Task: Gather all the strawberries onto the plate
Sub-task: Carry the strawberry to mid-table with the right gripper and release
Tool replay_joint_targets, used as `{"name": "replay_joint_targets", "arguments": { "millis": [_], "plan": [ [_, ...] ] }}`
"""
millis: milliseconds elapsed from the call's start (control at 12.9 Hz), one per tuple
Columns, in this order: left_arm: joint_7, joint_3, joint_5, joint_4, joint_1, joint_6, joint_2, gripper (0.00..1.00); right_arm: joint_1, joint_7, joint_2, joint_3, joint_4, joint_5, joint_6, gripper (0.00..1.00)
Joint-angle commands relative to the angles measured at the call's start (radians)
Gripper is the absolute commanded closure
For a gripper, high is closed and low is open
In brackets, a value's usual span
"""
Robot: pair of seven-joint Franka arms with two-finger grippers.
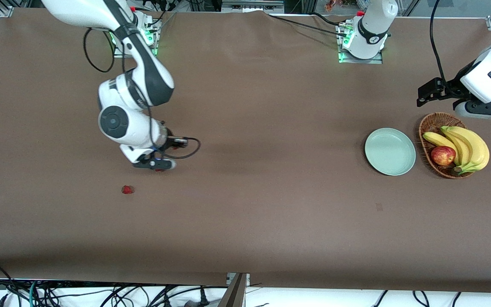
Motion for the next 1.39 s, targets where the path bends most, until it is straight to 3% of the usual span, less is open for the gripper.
{"name": "replay_joint_targets", "arguments": {
  "millis": [0, 232, 542, 619, 774, 852, 1006, 1084, 1161, 1316],
  "plan": [
    [-0.003, 0.005, -0.035, 0.009, 0.005, 0.0, 0.003, 0.0, 0.127, 0.168, 0.184, 0.0, 0.239, 0.072, -0.002, 0.86],
    [-0.003, 0.005, -0.034, -0.033, 0.01, 0.046, 0.005, 0.0, 0.262, 0.409, 0.296, 0.002, 0.35, 0.075, 0.198, 0.86],
    [-0.003, 0.001, -0.032, -0.04, 0.01, 0.059, 0.011, 0.0, 0.448, 0.656, 0.402, -0.002, 0.388, 0.07, 0.497, 0.82],
    [-0.003, 0.001, -0.032, -0.04, 0.01, 0.06, 0.014, 0.0, 0.477, 0.711, 0.424, -0.003, 0.388, 0.07, 0.58, 0.72],
    [-0.003, 0.001, -0.028, -0.044, 0.009, 0.068, 0.026, 0.0, 0.519, 0.759, 0.447, -0.005, 0.387, 0.067, 0.669, 0.65],
    [-0.003, 0.001, -0.026, -0.058, 0.009, 0.086, 0.034, 0.0, 0.522, 0.764, 0.447, -0.006, 0.385, 0.063, 0.67, 0.61],
    [-0.003, -0.002, -0.021, -0.099, 0.009, 0.124, 0.034, 0.0, 0.513, 0.756, 0.435, -0.02, 0.381, 0.064, 0.659, 0.29],
    [-0.002, -0.002, -0.015, -0.124, 0.009, 0.15, 0.034, 0.0, 0.501, 0.749, 0.422, -0.023, 0.381, 0.061, 0.624, 0.24],
    [-0.002, -0.002, 0.006, -0.162, 0.01, 0.187, 0.032, 0.0, 0.485, 0.744, 0.403, -0.034, 0.384, 0.06, 0.56, 0.12],
    [-0.003, -0.002, 0.02, -0.224, 0.01, 0.253, 0.028, 0.0, 0.439, 0.672, 0.341, -0.055, 0.384, 0.053, 0.381, 0.11]
  ]
}}
